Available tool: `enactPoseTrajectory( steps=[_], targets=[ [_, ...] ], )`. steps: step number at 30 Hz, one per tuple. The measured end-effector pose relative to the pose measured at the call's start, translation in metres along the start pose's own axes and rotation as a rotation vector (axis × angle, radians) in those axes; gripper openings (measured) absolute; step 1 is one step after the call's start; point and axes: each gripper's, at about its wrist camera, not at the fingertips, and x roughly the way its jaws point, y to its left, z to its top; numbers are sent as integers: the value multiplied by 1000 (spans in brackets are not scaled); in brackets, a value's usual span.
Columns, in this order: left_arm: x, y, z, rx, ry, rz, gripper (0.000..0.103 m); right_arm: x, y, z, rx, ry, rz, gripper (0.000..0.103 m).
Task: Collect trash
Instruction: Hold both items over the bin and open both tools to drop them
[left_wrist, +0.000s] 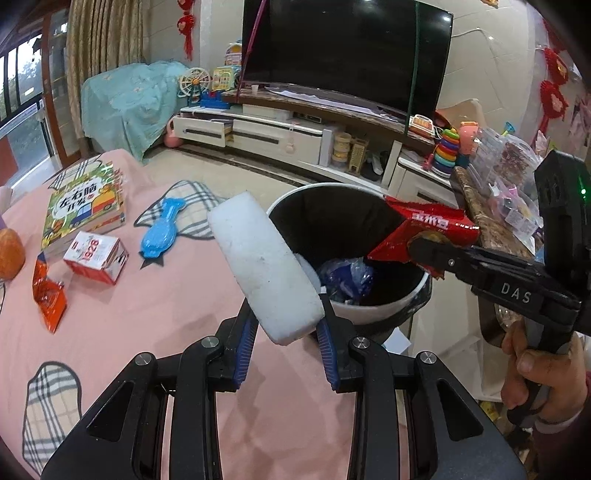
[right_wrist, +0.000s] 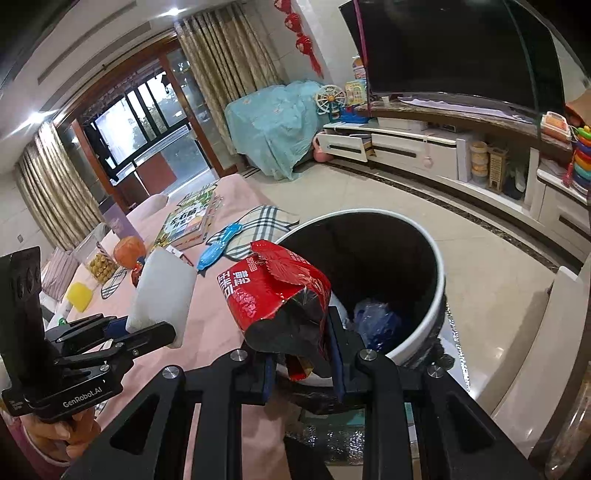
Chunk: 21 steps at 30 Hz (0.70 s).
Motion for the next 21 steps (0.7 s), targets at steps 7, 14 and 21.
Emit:
enactPoseTrajectory(
  steps=[7,14,21],
  targets=[
    [7,-7,11,13,-3,-4,30,3,-13,4,15,11,-26,24],
    [18,-17,20,30,5,-12,30,7,-27,7,30,19,-43,24],
    [29,-26,29,42,8,-22,30,9,-39,11,36,23,-57,24]
  ],
)
